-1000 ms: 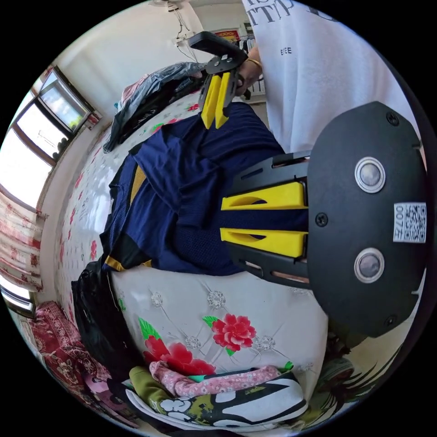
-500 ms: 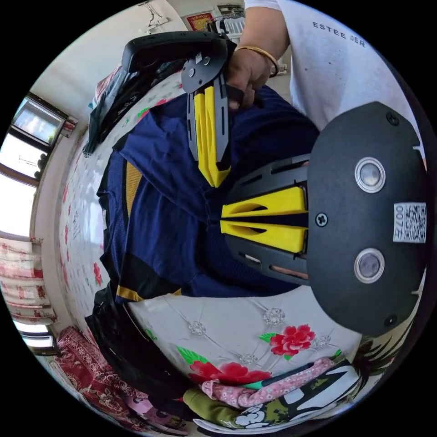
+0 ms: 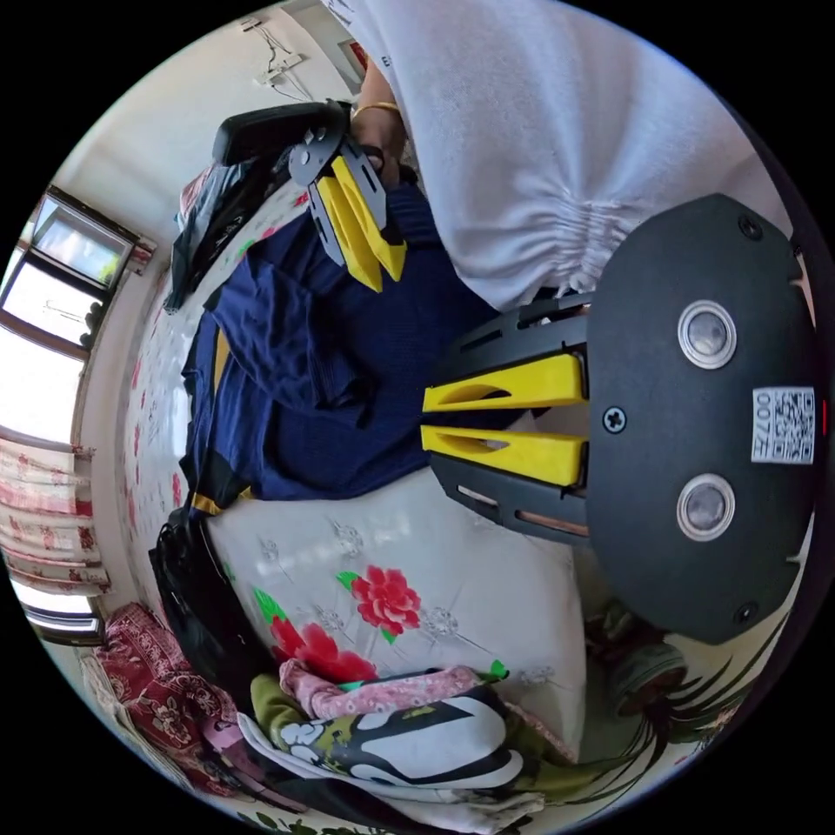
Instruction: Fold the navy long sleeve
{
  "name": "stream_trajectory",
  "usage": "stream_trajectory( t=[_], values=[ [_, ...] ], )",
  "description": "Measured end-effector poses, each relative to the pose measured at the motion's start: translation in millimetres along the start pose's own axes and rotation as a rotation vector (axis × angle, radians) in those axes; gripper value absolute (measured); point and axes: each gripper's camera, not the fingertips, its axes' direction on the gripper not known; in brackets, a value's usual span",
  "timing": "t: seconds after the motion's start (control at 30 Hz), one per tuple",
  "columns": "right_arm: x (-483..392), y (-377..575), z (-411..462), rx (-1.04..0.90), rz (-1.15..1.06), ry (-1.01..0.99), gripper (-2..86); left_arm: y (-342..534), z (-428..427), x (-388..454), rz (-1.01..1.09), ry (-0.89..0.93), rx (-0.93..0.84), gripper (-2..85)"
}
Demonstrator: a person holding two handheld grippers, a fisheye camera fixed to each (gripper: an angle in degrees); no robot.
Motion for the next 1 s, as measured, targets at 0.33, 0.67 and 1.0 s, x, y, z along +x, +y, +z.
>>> stream_trajectory(
  t=[0.33,0.67,1.0],
  values=[
    [66,109,-105,0.184,0.404,0.272,7.4,-97,30,40,0.196,0.096,0.085,10.2],
    [88,248,-181,0.217,0.748,0.374,8.7,8,0,84,0.374,0.110,-0.065,2.1],
    [145,314,-170,0.097,0.915,0.136,9.7,81,18,-1,-0.195,0.108,-0.182,9.3]
  ],
)
